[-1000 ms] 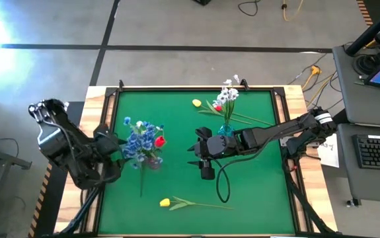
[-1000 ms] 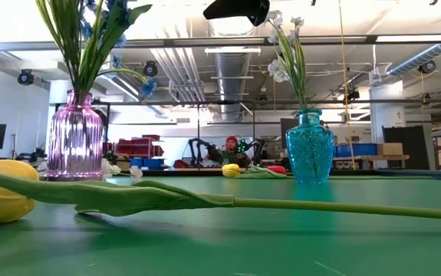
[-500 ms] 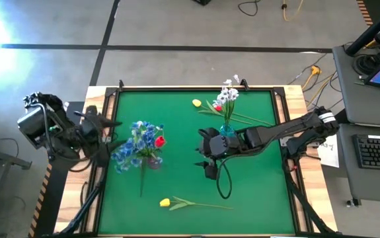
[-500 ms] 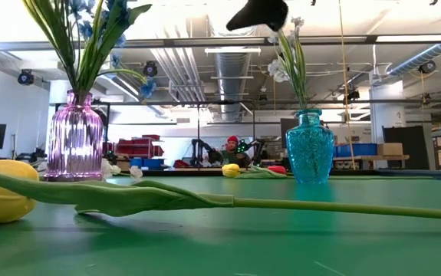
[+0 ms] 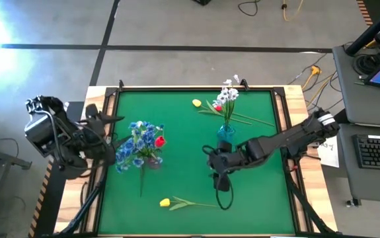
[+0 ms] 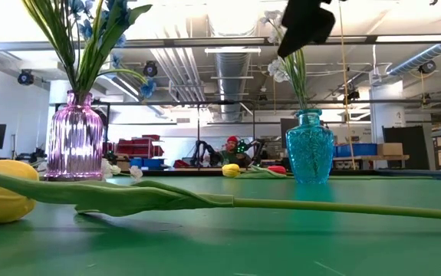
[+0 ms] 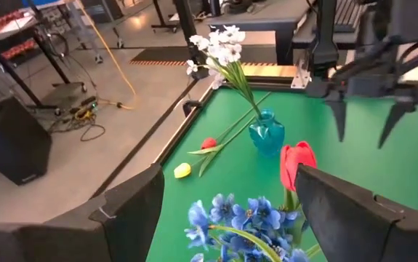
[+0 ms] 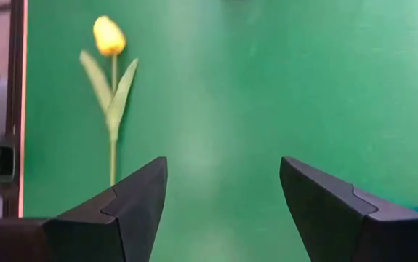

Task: Sort flowers into vase by color
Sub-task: Put the bottom yellow tulip into the blue vase

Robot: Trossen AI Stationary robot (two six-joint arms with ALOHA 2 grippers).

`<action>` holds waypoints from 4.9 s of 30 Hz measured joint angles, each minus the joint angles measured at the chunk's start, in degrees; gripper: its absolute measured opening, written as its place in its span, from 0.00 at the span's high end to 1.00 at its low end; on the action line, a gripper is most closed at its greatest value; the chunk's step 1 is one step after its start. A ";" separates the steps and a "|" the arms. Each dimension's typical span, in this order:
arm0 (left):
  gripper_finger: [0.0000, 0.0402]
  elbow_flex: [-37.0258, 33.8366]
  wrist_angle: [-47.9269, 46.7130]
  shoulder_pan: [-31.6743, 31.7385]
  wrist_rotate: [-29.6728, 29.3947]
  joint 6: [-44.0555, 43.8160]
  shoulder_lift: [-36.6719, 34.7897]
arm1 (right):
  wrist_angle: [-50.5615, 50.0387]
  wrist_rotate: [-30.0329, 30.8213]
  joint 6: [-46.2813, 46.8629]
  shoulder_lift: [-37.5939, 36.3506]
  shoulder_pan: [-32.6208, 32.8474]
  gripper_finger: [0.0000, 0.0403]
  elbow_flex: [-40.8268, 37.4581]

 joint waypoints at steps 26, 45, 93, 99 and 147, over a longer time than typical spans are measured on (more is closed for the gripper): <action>0.26 -0.02 0.60 -0.22 4.46 3.16 3.87 | 14.35 3.71 14.52 17.72 13.09 0.40 -1.61; 0.26 -0.02 1.79 -0.19 3.52 4.74 0.34 | 31.60 8.37 7.35 27.64 12.02 0.41 1.13; 0.26 -0.07 2.29 -0.15 0.41 4.30 3.32 | 59.15 17.34 -26.29 19.42 6.74 0.97 -1.96; 0.26 -0.07 2.29 -0.15 -1.62 4.11 3.32 | 86.28 17.15 -35.72 8.81 3.82 0.97 -19.08; 0.26 -0.15 2.25 0.87 -14.64 4.68 3.37 | 131.43 17.84 -45.60 -20.41 -23.13 0.97 -53.30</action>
